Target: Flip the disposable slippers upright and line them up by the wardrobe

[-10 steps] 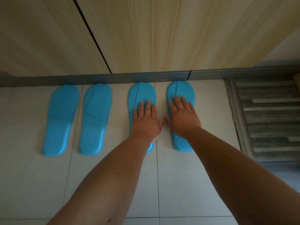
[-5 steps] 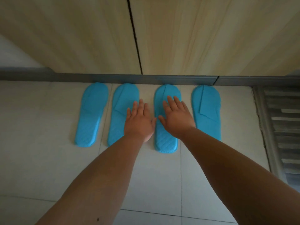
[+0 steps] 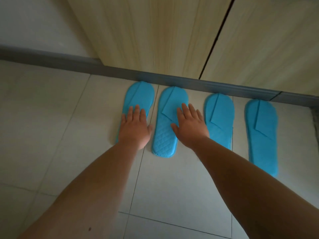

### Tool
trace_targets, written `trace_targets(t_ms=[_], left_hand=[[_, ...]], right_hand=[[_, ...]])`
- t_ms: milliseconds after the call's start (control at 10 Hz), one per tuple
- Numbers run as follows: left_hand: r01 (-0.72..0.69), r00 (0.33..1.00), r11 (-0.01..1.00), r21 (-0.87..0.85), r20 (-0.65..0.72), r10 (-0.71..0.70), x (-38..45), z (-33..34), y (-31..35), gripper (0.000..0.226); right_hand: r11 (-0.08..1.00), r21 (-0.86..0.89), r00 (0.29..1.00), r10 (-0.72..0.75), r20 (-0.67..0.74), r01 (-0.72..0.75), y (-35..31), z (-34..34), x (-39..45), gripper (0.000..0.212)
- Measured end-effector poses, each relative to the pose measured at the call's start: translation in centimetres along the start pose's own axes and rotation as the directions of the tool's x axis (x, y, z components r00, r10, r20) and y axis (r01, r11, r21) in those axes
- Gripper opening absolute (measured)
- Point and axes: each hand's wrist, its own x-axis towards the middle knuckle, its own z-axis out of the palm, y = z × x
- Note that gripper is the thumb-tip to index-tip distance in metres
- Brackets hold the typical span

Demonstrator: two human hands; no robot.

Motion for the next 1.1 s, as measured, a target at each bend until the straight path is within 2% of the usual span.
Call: trace_targets(t_ms=[300, 1100], left_hand=[[-0.014, 0.999, 0.999, -0.045, 0.033, 0.015, 0.8, 1.5, -2.2, 0.066], [-0.009, 0.999, 1.000, -0.020, 0.045, 0.010, 0.7, 1.8, -2.0, 0.067]], right_hand=[[0.999, -0.019, 0.996, 0.027, 0.085, -0.026, -3.3, 1.8, 1.7, 0.072], [0.999, 0.029, 0.994, 0.043, 0.103, -0.046, -2.7, 1.8, 1.8, 0.073]])
